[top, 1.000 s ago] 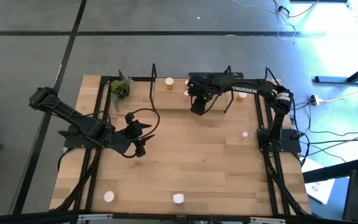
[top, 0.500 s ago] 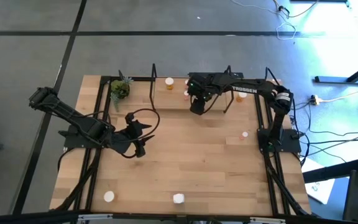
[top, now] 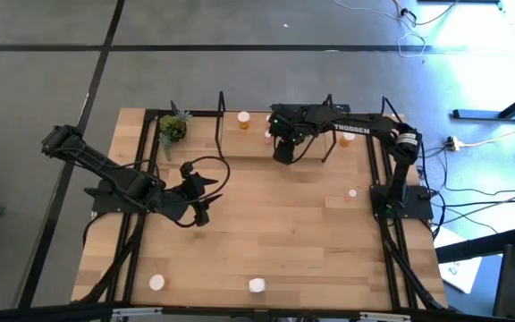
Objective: Pick and place medicine bottles onto shelf by color
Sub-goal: Put the green pill bottle on the shelf aligned with the green bottles
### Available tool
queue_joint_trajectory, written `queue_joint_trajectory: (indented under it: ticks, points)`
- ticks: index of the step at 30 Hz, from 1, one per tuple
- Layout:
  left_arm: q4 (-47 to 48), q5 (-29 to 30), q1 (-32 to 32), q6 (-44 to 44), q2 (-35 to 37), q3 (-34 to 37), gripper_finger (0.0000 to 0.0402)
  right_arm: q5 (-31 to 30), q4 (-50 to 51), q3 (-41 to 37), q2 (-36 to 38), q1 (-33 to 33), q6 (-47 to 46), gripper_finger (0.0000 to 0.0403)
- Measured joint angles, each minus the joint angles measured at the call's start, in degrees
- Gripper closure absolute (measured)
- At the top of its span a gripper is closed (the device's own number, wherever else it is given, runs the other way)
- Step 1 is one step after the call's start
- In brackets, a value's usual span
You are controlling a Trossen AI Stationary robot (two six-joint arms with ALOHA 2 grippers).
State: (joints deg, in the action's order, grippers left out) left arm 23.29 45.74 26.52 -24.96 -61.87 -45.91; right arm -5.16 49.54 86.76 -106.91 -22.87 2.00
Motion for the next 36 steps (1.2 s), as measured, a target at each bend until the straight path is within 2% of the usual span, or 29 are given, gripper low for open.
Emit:
queue_joint_trajectory:
  ticks: [4,36]
  points:
    - [0.0,0.0,0.0,0.0,0.0,0.0,0.0207,-2.7,0.0,0.0,0.0,0.0,0.0,0.0252]
    - [0.3,0.0,0.0,0.1,0.0,0.0,0.0207,-2.8,-0.5,0.4,0.1,0.6,1.7,0.0251]
